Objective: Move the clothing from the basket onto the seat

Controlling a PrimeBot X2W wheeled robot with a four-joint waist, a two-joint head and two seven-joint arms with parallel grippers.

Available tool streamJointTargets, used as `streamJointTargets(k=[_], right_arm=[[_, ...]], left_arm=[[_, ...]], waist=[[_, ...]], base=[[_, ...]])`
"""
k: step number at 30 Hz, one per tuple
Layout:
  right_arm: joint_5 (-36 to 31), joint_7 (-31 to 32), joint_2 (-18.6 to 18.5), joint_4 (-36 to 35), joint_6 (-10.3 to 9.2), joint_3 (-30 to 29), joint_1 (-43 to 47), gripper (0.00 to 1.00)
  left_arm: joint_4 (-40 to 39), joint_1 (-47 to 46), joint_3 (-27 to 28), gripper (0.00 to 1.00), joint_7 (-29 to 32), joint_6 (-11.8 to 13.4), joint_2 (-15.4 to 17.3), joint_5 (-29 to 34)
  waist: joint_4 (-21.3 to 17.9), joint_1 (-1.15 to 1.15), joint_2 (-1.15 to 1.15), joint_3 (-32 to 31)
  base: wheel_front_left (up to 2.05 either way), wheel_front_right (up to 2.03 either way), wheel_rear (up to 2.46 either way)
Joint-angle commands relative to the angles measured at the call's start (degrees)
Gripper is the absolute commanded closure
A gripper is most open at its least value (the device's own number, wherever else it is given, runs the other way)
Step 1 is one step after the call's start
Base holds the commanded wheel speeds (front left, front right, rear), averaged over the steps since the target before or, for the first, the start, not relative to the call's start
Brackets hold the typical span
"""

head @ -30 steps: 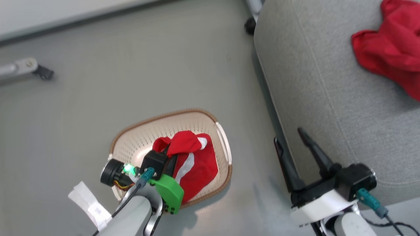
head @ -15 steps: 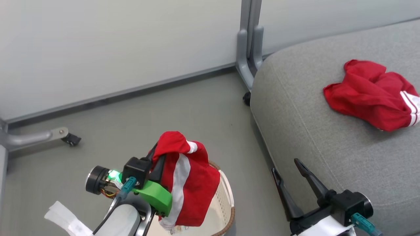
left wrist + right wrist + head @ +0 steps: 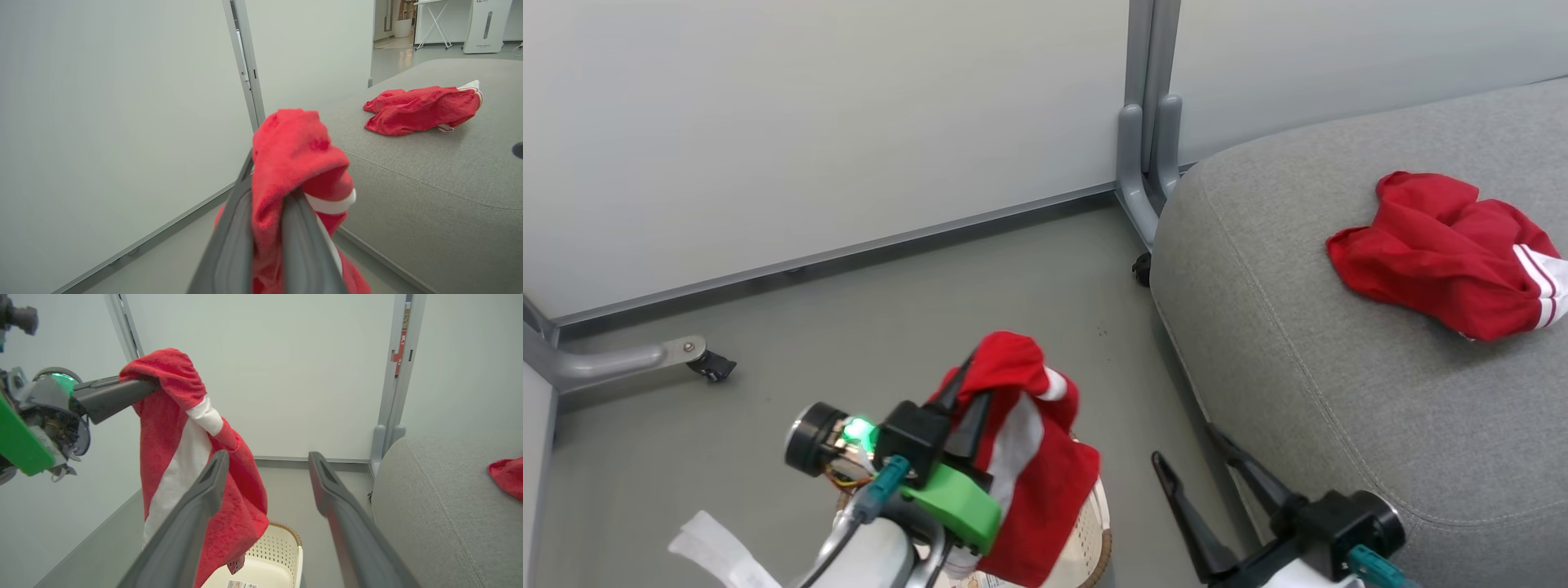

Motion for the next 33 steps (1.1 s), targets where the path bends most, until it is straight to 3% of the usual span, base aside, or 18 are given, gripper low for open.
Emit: streamJointTargets(k=[1,13,20,21,22,23,33], right_arm=[[0.45,-0.14,-0.62,1.19,-0.06,1.15,-1.09,0.00],[3.09,-0.14,-1.20,12.50,-0.06,6.98,-7.74,0.00],[4.11,-0.14,-1.21,13.98,-0.06,9.29,-9.74,0.00],[3.90,-0.14,-1.36,14.00,-0.06,9.58,-9.96,0.40],[3.78,-0.14,-1.46,13.97,-0.06,9.82,-10.12,0.65],[4.02,-0.14,-1.55,14.05,-0.06,10.25,-10.22,1.00],[5.22,-0.14,-2.79,12.85,-0.06,10.92,-9.64,1.00]], left_arm=[[-1.03,-0.36,-0.52,1.00,0.34,-0.30,-0.36,0.84],[-10.37,-2.58,-6.79,1.00,3.51,-3.40,-4.27,1.57],[-12.44,-3.25,-8.84,1.00,5.27,-4.21,-5.29,1.36],[-12.57,-3.34,-8.97,1.00,5.36,-4.20,-5.29,1.35],[-12.65,-3.43,-9.04,1.00,5.48,-4.19,-5.26,1.36],[-12.72,-3.51,-9.07,1.00,5.50,-4.17,-5.26,1.34],[-11.69,-1.99,-8.49,1.00,6.51,-3.31,-4.37,-0.09]], waist=[[0.20,0.00,0.00,0.20],[1.27,0.00,0.00,0.14],[1.26,0.00,0.00,-0.32],[1.21,0.00,0.00,-0.33],[1.18,0.00,0.00,-0.34],[1.17,0.00,0.00,-0.35],[0.95,0.00,0.00,-0.32]], base=[[0.00,0.00,0.00],[0.00,0.00,0.00],[0.00,0.00,0.00],[0.00,0.00,0.00],[0.00,0.00,0.00],[0.00,0.00,0.00],[0.00,0.00,0.00]])
